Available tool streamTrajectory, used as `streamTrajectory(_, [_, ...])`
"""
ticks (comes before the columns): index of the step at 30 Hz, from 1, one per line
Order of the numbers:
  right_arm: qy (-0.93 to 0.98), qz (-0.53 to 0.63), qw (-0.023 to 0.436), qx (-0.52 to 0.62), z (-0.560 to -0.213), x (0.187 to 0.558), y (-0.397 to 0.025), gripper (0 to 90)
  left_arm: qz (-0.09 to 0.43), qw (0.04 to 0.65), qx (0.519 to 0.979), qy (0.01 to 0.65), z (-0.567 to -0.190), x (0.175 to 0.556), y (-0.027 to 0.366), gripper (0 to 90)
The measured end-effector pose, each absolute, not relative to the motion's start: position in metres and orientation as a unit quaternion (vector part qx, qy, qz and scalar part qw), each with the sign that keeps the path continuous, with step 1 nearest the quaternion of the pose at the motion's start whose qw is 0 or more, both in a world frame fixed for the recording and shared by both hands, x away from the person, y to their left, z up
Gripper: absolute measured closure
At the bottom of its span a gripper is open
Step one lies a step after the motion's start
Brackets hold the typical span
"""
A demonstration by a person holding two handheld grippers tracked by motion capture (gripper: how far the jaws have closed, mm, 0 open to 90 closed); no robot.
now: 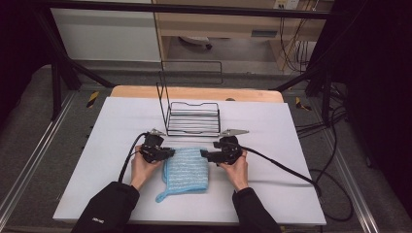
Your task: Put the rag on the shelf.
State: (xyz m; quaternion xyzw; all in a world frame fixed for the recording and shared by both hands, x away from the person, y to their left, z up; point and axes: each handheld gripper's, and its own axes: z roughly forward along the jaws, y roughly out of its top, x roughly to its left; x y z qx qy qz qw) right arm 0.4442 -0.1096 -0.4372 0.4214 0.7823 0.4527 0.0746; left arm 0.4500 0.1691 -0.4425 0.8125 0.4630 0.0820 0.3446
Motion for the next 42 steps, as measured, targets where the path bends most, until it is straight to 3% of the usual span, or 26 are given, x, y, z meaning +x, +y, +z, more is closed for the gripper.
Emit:
streamTrajectory(13, [0.790,0.432,0.042,0.433,-0.457,0.456,-0.103,63.9,0.086,0.348,0.814,0.458,-0.443,0.450,0.169,75.3])
streamTrajectory(23, [0.785,0.429,0.010,0.447,-0.458,0.457,-0.102,76.7,0.086,0.350,0.813,0.458,-0.444,0.449,0.170,75.3])
streamTrajectory(42, [0.776,0.443,0.002,0.449,-0.440,0.451,-0.108,81.4,0.064,0.389,0.792,0.466,-0.431,0.444,0.180,79.4])
